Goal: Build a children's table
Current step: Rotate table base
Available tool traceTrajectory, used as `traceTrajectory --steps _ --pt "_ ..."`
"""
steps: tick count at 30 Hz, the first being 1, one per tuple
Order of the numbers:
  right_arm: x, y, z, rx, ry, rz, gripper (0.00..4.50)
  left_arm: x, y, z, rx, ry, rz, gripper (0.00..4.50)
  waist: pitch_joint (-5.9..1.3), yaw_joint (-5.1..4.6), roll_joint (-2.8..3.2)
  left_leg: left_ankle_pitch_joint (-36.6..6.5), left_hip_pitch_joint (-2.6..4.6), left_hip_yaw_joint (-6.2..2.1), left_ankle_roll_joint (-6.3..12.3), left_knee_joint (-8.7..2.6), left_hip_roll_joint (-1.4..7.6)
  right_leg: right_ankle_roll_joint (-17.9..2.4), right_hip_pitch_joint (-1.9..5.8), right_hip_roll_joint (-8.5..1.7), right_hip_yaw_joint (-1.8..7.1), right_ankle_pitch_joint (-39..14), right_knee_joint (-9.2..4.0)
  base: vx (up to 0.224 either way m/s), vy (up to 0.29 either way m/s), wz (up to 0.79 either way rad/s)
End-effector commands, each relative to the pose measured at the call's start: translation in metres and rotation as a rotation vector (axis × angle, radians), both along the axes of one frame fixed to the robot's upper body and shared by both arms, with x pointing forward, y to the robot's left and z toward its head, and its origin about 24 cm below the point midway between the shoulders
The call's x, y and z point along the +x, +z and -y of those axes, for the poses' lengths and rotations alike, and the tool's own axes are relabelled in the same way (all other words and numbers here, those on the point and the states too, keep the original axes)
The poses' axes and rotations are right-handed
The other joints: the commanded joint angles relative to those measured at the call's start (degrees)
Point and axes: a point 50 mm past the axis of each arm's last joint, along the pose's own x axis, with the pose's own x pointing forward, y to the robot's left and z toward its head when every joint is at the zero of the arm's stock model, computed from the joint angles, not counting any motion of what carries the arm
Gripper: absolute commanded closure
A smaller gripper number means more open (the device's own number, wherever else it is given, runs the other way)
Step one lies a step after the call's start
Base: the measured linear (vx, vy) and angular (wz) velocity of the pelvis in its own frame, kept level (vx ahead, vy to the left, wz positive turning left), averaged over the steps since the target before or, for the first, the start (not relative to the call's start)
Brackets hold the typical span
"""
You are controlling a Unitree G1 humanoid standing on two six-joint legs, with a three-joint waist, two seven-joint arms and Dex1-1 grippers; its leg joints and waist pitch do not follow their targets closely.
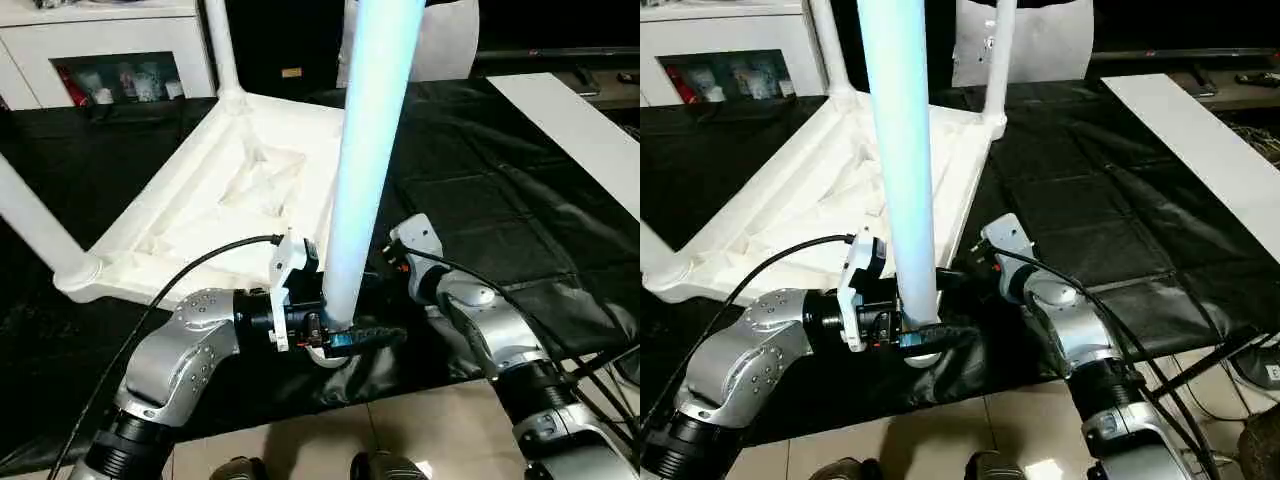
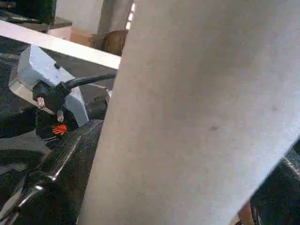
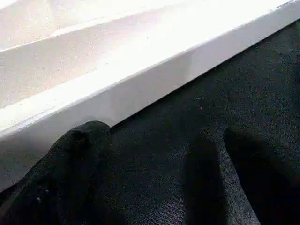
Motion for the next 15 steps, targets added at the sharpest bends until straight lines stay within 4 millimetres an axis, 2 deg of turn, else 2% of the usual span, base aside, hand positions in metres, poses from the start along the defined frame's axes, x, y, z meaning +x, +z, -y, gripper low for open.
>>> traceTrajectory --steps 1,5,7,8,12,15 --pt "0.005 0.011 -0.018 0.026 0.062 0.048 0.0 -0.009 0.008 0.016 -0.048 -0.086 0.012 0.02 -4.62 0.25 0.01 -8.84 1.32 -1.73 2.49 -3.54 3.68 -14.28 2.87 -4.42 2.8 -9.22 -3.51 0.0 0.0 0.0" --pt "0.004 0.011 -0.035 0.051 0.119 0.057 0.0 -0.009 0.009 0.021 -0.059 -0.097 0.013 0.02 -4.52 -0.05 -0.22 -10.24 1.31 -1.8 1.92 -3.53 3.67 -13.86 2.78 -4.41 2.77 -12.1 -3.63 0.0 0.0 0.0" --pt "0.003 0.011 -0.039 0.057 0.137 0.058 0.0 -0.009 0.01 0.023 -0.063 -0.097 0.015 0.02 -4.57 -0.14 -0.12 -10.51 1.32 -1.86 1.68 -3.51 3.69 -13.47 2.81 -4.45 2.8 -12.74 -3.67 0.0 0.0 0.0" --pt "0.001 0.009 -0.048 0.07 0.17 0.052 0.0 -0.009 0.012 0.026 -0.078 -0.102 0.014 0.02 -4.59 -0.25 -0.16 -10.45 1.31 -1.81 1.69 -3.5 3.69 -13.45 2.76 -4.36 2.8 -12.34 -3.68 0.0 0.0 0.0" --pt "-0.002 0.008 -0.056 0.078 0.195 0.051 0.0 -0.008 0.013 0.029 -0.085 -0.101 0.017 0.02 -4.64 -0.83 -0.39 -10.12 1.04 -1.87 2.26 -3.46 3.63 -13.87 2.9 -4.44 2.76 -11.33 -3.59 0.0 0.0 0.0" --pt "-0.002 0.007 -0.058 0.077 0.198 0.051 0.0 -0.005 0.012 0.029 -0.079 -0.082 0.027 0.02 -4.7 -1.18 -0.3 -10.01 1.08 -1.93 2.7 -3.41 3.68 -13.97 2.89 -4.42 2.71 -11.35 -3.56 0.0 0.0 0.0"
